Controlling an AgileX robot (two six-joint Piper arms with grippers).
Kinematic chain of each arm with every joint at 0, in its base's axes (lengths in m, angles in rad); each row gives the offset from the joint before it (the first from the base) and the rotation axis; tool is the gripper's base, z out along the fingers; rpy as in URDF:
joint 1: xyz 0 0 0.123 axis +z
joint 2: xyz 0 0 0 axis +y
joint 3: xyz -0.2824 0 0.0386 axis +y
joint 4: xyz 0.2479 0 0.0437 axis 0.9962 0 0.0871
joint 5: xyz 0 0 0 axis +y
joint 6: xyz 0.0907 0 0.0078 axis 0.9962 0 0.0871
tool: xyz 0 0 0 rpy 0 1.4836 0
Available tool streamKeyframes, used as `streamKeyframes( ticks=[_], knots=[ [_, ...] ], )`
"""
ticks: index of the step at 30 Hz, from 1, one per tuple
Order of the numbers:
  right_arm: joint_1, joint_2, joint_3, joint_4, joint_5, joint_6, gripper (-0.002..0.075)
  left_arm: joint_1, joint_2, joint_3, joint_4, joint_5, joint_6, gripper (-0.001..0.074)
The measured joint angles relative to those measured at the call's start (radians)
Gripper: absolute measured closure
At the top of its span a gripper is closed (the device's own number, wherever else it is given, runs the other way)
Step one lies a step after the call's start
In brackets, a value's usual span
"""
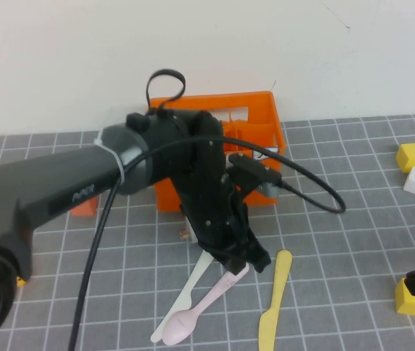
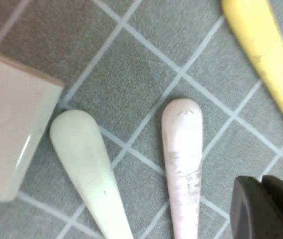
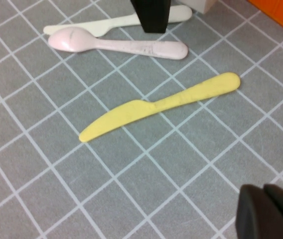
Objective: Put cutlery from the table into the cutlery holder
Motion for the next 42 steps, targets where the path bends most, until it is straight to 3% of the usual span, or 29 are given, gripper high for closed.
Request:
streamKeyframes(
  ticks=[4,11,18,21,23,25,29,33,42],
  knots=[
    [0.000,0.000,0.000,-0.007,0.000,0.000,0.0729,-0.027,-0.013,0.042,0.031,-0.046,0.010,0.0734],
    [0.000,0.000,0.000,-0.034,0.000,0.000,0.0729,-0.144,-0.136,0.222,0.299,-0.291,-0.207,0.0734],
    [0.000,0.000,-0.002,-0.040,0.000,0.004,0.0729,-0.156,-0.103,0.256,0.385,-0.362,-0.255,0.0734],
    [0.000,0.000,-0.002,-0.040,0.000,0.004,0.0729,-0.156,-0.082,0.256,0.385,-0.373,-0.255,0.0676],
    [0.000,0.000,-0.002,-0.040,0.000,0.004,0.0729,-0.156,-0.075,0.256,0.380,-0.374,-0.255,0.0589],
    [0.000,0.000,-0.002,-0.040,0.000,0.004,0.0729,-0.156,-0.072,0.256,0.370,-0.375,-0.255,0.0456],
    [0.000,0.000,-0.002,-0.041,0.000,0.004,0.0729,-0.156,-0.072,0.256,0.360,-0.398,-0.255,0.0305],
    [0.000,0.000,-0.002,-0.041,0.000,0.004,0.0729,-0.156,-0.066,0.256,0.360,-0.437,-0.255,0.0283],
    [0.000,0.000,-0.002,-0.041,0.000,0.004,0.0729,-0.156,-0.010,0.243,0.375,-0.453,-0.255,0.0341]
  ],
)
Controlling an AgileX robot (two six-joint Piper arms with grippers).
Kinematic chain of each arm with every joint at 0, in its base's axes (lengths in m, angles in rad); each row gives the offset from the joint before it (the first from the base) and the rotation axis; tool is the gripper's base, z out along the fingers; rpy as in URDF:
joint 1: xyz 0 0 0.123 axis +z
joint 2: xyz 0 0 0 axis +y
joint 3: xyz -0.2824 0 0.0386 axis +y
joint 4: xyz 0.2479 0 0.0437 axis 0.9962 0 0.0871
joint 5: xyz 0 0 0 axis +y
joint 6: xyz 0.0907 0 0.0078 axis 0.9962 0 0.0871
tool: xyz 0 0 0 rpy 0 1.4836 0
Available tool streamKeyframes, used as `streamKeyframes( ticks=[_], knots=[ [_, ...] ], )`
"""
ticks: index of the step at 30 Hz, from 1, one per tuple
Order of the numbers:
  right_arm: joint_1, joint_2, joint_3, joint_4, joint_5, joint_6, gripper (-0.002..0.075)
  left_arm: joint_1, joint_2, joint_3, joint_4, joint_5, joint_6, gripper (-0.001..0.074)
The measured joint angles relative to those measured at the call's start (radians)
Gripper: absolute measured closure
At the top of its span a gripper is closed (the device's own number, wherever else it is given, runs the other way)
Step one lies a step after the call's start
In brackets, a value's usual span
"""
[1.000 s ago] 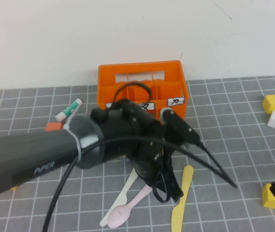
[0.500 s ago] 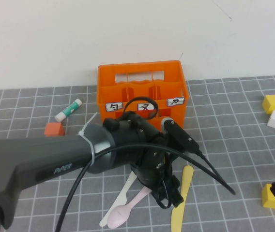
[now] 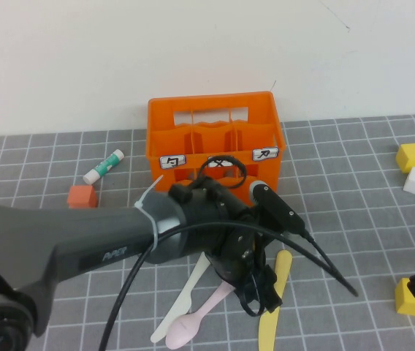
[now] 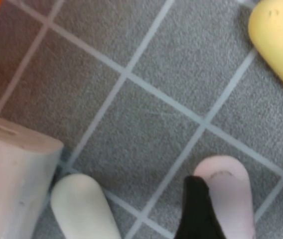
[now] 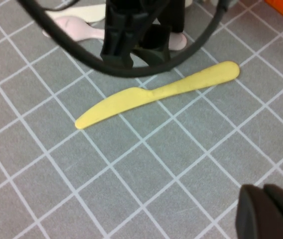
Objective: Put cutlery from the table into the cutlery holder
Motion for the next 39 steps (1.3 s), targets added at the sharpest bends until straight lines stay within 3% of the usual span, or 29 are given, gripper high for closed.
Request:
streamKeyframes(
  ticks=[15,17,21,30,39],
  knots=[
    [0.000,0.000,0.000,0.000,0.000,0.003,0.0729,0.000,0.034,-0.072,-0.023,0.103,-0.011,0.0360],
    [0.000,0.000,0.000,0.000,0.000,0.004,0.0729,0.000,0.034,-0.072,-0.026,0.108,-0.023,0.0399],
    [0.000,0.000,0.000,0.000,0.000,0.006,0.0729,-0.002,0.034,-0.072,-0.042,0.116,-0.046,0.0547],
    [0.000,0.000,0.000,0.010,0.000,0.006,0.0729,-0.002,0.036,-0.086,-0.031,0.138,-0.071,0.0543],
    [0.000,0.000,0.000,0.010,0.004,0.008,0.0729,-0.002,0.038,-0.244,-0.008,0.354,-0.073,0.0543]
  ],
)
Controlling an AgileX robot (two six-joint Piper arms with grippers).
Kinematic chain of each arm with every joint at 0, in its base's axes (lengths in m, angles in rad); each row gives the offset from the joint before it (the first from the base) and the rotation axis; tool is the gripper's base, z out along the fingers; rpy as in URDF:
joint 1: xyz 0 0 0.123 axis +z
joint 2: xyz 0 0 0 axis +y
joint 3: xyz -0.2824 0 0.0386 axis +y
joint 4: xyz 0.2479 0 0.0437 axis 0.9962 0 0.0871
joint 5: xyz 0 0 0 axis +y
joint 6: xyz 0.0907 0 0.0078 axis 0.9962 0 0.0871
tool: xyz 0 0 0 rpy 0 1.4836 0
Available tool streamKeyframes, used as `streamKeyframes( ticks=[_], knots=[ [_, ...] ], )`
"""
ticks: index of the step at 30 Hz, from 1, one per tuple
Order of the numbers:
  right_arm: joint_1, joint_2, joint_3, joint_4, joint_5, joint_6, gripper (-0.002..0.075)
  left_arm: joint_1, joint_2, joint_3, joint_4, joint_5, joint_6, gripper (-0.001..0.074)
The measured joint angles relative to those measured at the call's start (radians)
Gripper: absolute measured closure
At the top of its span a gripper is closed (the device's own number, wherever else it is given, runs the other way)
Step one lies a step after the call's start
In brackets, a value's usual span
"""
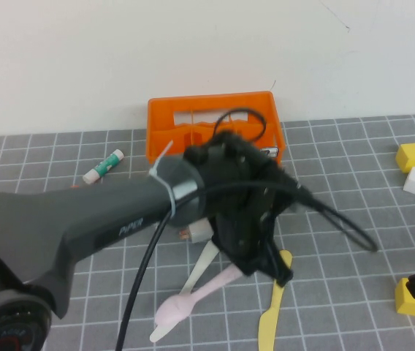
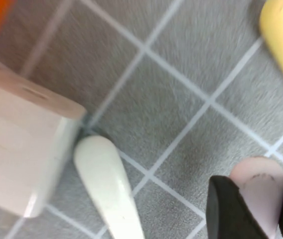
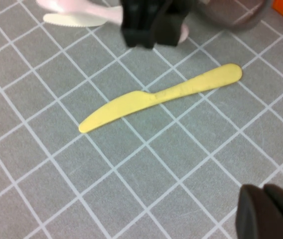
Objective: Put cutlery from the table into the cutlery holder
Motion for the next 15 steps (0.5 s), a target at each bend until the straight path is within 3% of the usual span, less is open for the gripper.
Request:
streamKeyframes(
  ticks=[15],
  knots=[
    [0.000,0.000,0.000,0.000,0.002,0.000,0.0729,0.000,-0.035,-0.381,0.011,0.242,0.018,0.0544]
  ],
)
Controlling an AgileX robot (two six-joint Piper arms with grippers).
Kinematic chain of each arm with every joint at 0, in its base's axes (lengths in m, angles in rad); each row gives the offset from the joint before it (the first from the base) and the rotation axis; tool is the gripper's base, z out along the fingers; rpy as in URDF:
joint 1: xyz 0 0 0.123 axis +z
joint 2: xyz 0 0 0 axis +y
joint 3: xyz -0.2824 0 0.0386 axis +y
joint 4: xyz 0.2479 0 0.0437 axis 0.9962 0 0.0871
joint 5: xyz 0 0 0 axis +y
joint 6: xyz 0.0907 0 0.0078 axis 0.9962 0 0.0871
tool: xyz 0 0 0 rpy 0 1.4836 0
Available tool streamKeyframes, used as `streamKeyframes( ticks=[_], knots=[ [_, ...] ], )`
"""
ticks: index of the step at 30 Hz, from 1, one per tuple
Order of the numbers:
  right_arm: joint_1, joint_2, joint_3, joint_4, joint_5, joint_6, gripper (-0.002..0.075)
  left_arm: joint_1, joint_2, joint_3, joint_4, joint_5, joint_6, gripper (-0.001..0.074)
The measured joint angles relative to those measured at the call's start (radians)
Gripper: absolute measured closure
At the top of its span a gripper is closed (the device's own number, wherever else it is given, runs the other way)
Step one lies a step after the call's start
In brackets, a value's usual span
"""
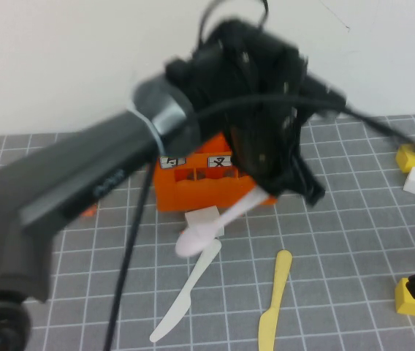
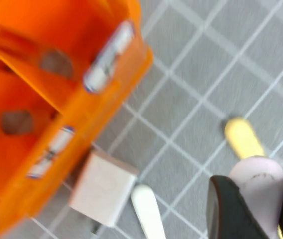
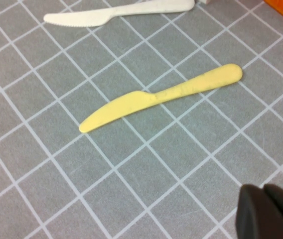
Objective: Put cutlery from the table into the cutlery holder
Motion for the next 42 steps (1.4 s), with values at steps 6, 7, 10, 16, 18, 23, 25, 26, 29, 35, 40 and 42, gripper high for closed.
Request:
streamKeyframes(
  ticks=[6,7,10,16,18,23,25,26,29,35,40,42],
  knots=[
    [0.000,0.000,0.000,0.001,0.000,0.000,0.0729,0.000,-0.099,-0.041,0.002,-0.035,0.016,0.0544],
    [0.000,0.000,0.000,0.001,0.000,0.000,0.0729,0.002,-0.125,-0.043,0.000,-0.048,0.016,0.0544],
    [0.000,0.000,0.000,0.001,0.000,0.000,0.0729,0.025,-0.185,-0.045,-0.018,-0.083,0.018,0.0544],
    [0.000,0.000,0.000,0.001,0.000,0.000,0.0729,0.118,-0.286,-0.045,-0.049,-0.094,0.029,0.0544],
    [0.000,0.000,0.000,0.001,0.000,0.000,0.0729,0.159,-0.317,-0.045,-0.070,-0.114,0.045,0.0544],
    [0.000,0.000,0.000,0.009,0.000,0.000,0.0729,0.253,-0.395,-0.045,-0.176,-0.163,0.119,0.0544],
    [0.000,0.000,0.000,0.011,0.000,0.000,0.0729,0.289,-0.431,-0.020,-0.242,-0.199,0.172,0.0544],
    [0.000,0.000,0.000,0.011,0.000,0.000,0.0729,0.302,-0.450,0.000,-0.268,-0.220,0.196,0.0544],
    [0.000,0.000,0.000,0.011,-0.004,-0.006,0.0729,0.345,-0.535,0.125,-0.351,-0.327,0.256,0.0544],
    [0.000,0.000,0.000,0.013,-0.015,-0.008,0.0729,0.385,-0.703,0.493,-0.395,-0.644,0.279,0.0545],
    [0.000,0.000,0.000,0.014,-0.017,-0.008,0.0729,0.389,-0.806,0.807,-0.444,-1.059,0.279,0.0545],
    [0.000,0.000,0.000,0.016,-0.017,-0.008,0.0729,0.389,-0.824,0.899,-0.474,-1.188,0.279,0.0545]
  ],
)
